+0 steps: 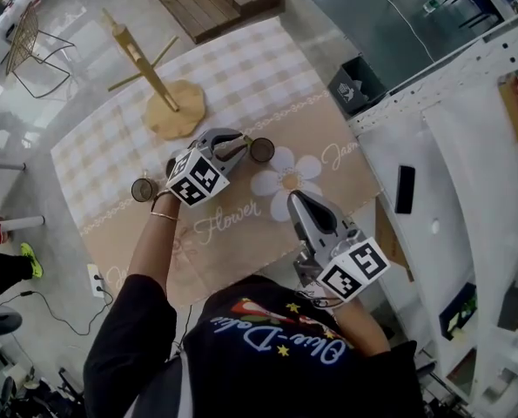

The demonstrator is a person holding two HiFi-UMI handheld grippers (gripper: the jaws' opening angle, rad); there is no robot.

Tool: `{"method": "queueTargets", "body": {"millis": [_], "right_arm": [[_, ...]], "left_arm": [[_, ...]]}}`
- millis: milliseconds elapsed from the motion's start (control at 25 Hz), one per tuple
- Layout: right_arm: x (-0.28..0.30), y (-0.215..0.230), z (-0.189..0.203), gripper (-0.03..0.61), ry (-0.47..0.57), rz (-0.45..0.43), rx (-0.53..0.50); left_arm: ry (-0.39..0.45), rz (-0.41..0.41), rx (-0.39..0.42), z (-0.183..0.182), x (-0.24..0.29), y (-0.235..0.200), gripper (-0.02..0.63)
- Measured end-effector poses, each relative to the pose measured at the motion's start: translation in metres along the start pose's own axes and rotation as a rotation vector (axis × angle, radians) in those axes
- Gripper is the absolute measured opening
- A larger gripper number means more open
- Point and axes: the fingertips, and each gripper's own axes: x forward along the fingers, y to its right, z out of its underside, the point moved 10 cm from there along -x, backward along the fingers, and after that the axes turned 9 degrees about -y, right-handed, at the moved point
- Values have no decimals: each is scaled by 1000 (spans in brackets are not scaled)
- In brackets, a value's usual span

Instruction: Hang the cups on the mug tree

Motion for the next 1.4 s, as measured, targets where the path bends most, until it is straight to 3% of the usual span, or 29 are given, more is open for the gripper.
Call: {"method": "queueTargets", "body": {"millis": [440, 680, 840, 1400], "right_arm": [[-4, 6, 0, 11, 5, 4, 28], [-6, 8, 1, 11, 4, 10, 36], [-5, 8, 0, 11, 5, 12, 36], [-3, 0, 1, 11, 4, -11, 25]], "left_arm": [[-40, 151, 158, -3, 16, -15, 96], [-55, 210, 190, -4, 20, -17, 86], [-54, 242, 182, -5, 20, -12, 80], [-57, 231, 157, 2, 4, 19, 55]]}}
